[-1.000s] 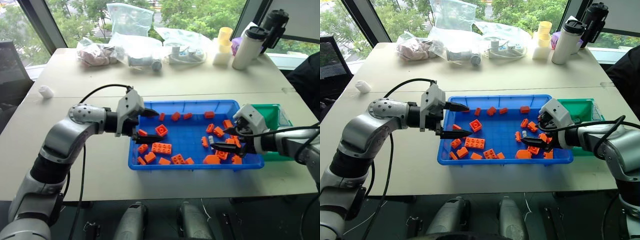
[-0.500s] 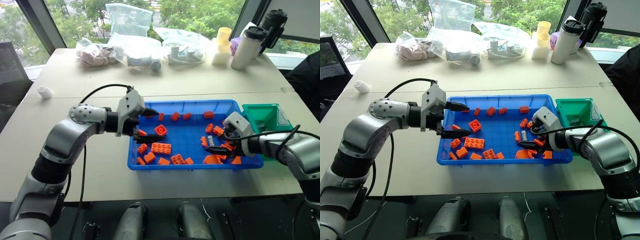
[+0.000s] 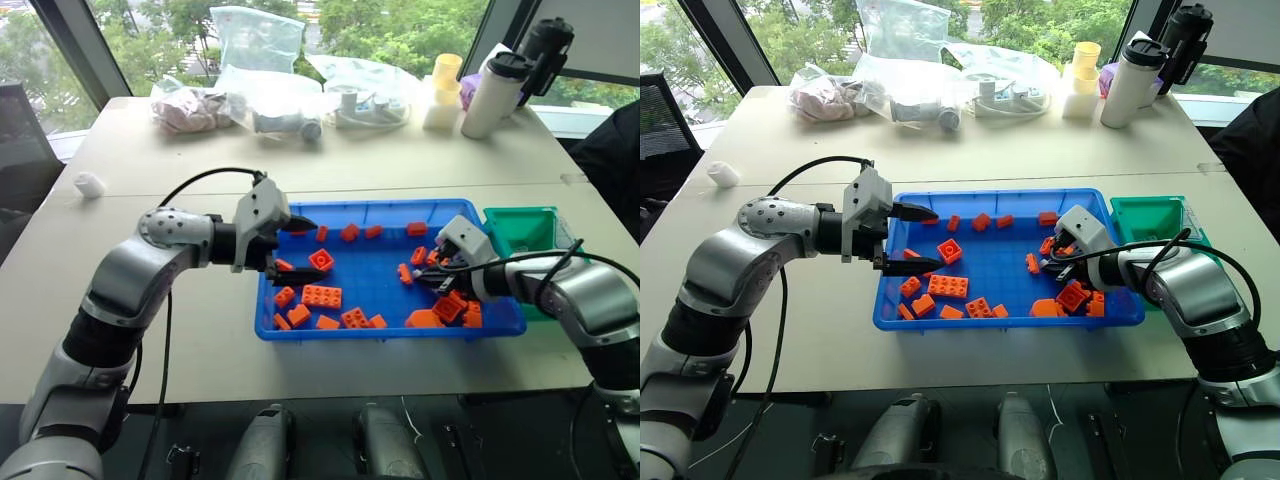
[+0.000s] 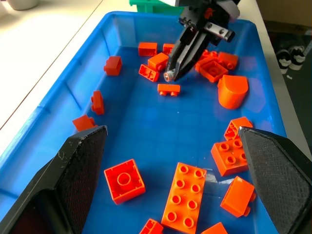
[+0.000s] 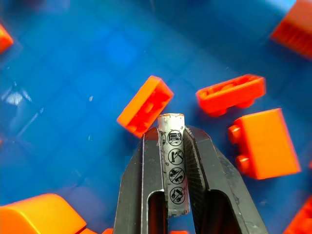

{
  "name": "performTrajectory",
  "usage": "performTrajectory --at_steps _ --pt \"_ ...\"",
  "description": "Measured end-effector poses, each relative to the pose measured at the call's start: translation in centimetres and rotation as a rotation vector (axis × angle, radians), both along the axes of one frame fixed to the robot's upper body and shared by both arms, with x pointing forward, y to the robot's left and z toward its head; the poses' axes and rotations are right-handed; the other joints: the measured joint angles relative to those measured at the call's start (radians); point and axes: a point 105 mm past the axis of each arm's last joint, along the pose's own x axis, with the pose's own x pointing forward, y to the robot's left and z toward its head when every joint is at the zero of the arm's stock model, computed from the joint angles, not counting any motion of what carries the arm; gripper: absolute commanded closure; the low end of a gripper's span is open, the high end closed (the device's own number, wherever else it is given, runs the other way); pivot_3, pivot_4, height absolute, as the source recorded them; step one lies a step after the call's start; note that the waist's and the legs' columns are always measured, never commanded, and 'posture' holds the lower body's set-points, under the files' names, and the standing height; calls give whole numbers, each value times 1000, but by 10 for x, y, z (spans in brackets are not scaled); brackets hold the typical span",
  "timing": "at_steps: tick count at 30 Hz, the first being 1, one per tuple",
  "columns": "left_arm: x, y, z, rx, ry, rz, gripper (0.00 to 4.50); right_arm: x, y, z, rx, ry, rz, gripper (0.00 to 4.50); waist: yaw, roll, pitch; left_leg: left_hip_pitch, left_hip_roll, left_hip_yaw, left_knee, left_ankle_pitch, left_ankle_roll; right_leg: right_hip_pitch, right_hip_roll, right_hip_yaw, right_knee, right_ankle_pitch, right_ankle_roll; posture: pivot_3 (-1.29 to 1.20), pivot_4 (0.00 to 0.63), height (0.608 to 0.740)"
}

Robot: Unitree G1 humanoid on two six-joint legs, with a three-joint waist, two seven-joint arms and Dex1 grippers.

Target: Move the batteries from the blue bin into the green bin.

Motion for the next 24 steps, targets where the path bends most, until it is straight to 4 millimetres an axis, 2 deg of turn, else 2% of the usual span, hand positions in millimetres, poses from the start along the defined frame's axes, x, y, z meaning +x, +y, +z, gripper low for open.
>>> performTrajectory --at_steps 2,5,7,10,11,13,15,20,21,24 --pt "0 -2 3 -22 1 -4 0 8 -9 34 64 -106 -53 4462 2 0 0 0 0 0 0 0 0 0 0 0 0 0 0 0 150 740" --pt "3 -11 20 -105 -34 -12 0 16 -26 81 137 -284 -159 4462 8 0 0 0 0 -1 0 0 0 1 -1 0 -1 0 0 0 150 740" --pt "7 -22 36 -168 -82 -26 0 19 -46 94 138 -343 -266 4462 17 -1 0 0 -1 0 1 0 0 1 -1 0 -1 0 0 0 150 740" --pt "6 -32 46 -200 -118 -60 0 16 -81 87 80 -331 -426 4462 25 -1 0 0 -1 1 0 0 0 0 -2 0 -2 0 0 0 150 740" --pt "7 -35 44 -198 -112 -75 0 12 -96 77 52 -302 -489 4462 27 0 0 -1 -1 1 0 0 0 1 -1 0 -2 0 0 0 150 740" --pt "8 -40 39 -185 -96 -98 0 6 -111 63 12 -254 -552 4462 25 0 0 -1 -1 2 0 0 0 0 -1 0 -2 0 0 0 150 740" --pt "10 -45 34 -168 -85 -120 0 1 -121 51 -10 -216 -594 4462 19 0 0 0 -1 3 0 0 0 0 -1 1 -1 0 0 0 150 740" --pt "11 -52 20 -116 -68 -156 0 -7 -128 43 -23 -185 -636 4462 0 0 -1 1 0 3 0 0 0 0 0 1 0 0 0 0 150 740" --pt "12 -52 18 -110 -65 -160 0 -9 -130 41 -26 -178 -642 3448 -2 0 -1 1 0 3 0 0 0 0 0 1 0 0 0 0 150 740" --pt "13 -51 17 -107 -70 -161 0 -10 -131 40 -25 -172 -651 2042 0 0 -1 1 0 2 0 0 0 0 1 1 1 0 0 0 150 740"
